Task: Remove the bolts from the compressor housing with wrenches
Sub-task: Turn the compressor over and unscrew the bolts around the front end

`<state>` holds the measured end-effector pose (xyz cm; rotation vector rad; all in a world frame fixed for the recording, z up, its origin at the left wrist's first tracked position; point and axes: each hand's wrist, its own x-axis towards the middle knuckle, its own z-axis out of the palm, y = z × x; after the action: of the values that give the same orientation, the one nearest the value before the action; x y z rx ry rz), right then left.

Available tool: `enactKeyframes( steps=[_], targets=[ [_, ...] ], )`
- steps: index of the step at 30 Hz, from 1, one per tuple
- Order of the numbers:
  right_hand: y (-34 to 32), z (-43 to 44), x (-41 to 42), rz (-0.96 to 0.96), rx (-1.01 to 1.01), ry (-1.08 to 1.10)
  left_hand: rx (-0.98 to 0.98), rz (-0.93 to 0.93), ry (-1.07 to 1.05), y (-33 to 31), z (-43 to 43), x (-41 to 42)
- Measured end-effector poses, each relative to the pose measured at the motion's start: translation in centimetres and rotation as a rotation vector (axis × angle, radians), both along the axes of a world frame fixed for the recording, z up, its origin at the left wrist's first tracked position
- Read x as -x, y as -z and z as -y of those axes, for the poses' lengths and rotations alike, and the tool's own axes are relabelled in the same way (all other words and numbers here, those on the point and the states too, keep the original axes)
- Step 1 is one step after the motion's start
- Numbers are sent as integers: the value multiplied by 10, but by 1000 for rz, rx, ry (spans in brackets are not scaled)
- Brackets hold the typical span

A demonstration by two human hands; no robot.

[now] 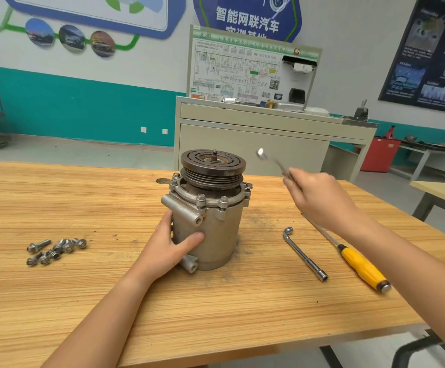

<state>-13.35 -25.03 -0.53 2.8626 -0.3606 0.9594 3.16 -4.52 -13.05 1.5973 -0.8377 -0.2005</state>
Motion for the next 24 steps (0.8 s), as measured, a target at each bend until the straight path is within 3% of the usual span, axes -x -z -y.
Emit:
enactKeyframes(
  steps=[3,10,19,24],
  targets=[
    [4,-13,15,-166,170,144,2,-8,4,-1,0,1],
    [-1,-31,3,-292,249,286,-11,-29,0,0,0,0],
    [-19,-75,0,-522,415,328,-14,-23,-5,0,0,-1],
    [-25,-71,-2,-546,471,314,-10,-20,-3,1,1,-1]
  ],
)
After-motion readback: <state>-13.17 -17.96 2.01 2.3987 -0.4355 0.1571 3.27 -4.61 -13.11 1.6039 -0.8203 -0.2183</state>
